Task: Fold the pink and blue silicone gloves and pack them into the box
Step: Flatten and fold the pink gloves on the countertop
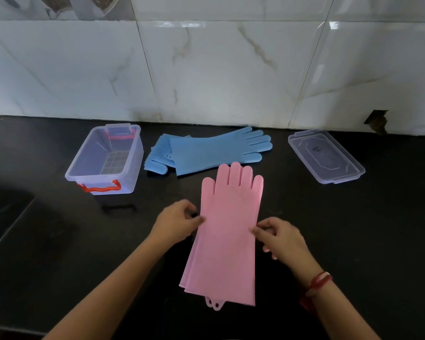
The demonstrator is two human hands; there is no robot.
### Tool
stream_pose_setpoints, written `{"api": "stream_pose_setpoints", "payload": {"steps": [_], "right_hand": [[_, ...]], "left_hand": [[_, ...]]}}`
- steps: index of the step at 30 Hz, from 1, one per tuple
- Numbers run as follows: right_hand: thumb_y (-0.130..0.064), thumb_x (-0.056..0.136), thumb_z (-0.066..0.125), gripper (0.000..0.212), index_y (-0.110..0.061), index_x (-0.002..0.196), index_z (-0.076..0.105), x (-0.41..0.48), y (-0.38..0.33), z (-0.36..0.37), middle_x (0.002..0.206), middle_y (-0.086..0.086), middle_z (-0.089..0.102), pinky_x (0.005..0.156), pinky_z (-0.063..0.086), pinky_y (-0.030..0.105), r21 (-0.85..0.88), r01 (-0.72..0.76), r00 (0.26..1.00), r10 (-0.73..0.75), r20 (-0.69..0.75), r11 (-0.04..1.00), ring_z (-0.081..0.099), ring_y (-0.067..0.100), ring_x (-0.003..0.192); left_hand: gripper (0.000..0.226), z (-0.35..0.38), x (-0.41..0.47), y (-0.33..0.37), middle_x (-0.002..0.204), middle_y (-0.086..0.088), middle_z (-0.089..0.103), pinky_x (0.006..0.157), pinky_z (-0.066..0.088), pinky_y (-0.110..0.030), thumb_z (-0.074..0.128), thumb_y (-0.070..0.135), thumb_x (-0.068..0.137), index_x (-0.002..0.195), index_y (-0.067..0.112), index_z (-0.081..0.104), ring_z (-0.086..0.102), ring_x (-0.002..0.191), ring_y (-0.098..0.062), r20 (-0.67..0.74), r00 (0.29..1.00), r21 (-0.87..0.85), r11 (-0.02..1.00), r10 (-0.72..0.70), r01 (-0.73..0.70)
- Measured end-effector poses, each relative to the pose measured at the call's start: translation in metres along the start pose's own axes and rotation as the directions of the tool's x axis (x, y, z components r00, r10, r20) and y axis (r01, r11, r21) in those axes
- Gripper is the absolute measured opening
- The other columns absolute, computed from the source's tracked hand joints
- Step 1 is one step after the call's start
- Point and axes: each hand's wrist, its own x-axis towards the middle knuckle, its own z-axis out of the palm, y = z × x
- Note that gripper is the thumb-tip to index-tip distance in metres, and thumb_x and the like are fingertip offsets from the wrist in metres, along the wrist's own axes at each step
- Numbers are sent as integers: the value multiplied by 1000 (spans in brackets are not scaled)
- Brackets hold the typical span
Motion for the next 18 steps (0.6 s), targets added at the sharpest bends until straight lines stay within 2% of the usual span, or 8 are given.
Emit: {"api": "stream_pose_setpoints", "payload": {"steps": [2,4,7,10,12,15,18], "right_hand": [[-46,84,62,29,-24,102,59,21,-3,-6,87,-6,64,62,52,23,-13,32,992,-33,-125,999,63,9,74],[-41,86,61,29,-20,107,59,47,-9,-11,89,-4,63,62,52,24,76,14,978,2,-208,997,62,10,75],[-39,88,60,42,-17,124,52,87,-18,-17,100,-3,61,74,52,27,98,32,934,5,-358,995,60,11,87],[-42,88,57,51,-18,132,47,118,-27,-16,116,3,58,80,47,27,29,58,925,-43,-378,998,56,12,98],[-46,89,53,49,-17,128,51,132,-31,-11,115,3,60,80,50,28,-40,63,937,-73,-341,997,57,12,96],[-44,91,52,34,-19,112,59,141,-36,-6,102,-1,66,65,46,21,-92,103,940,-127,-315,990,59,6,79],[-35,90,56,18,-22,102,61,137,-35,-6,94,-5,64,69,51,24,-88,187,866,-206,-455,978,59,7,78]], "left_hand": [[31,-2,22,8,95,2,66,76,58,-36,65,41,85,108,21,59,65,78,-12,-99,995,-21,1000,14,-16],[32,0,43,19,105,0,66,83,56,-38,62,37,88,113,17,60,64,85,-15,-135,991,-51,999,10,-17],[28,9,64,29,107,-1,68,81,48,-27,61,32,89,111,14,64,59,89,-10,-211,976,-48,997,54,-65],[18,16,68,32,97,3,67,74,41,-20,63,29,88,102,17,66,59,86,-8,-300,951,-75,992,75,-102],[15,17,67,33,92,5,67,72,39,-16,65,25,88,100,17,67,60,83,-7,-363,923,-48,987,127,-155],[15,14,64,41,89,3,68,71,39,-11,65,21,88,101,13,70,60,80,-7,-419,873,-17,959,250,-283],[13,7,62,54,80,8,68,69,42,-7,65,20,88,96,12,72,61,73,-2,-457,828,-66,916,324,-395]]}}
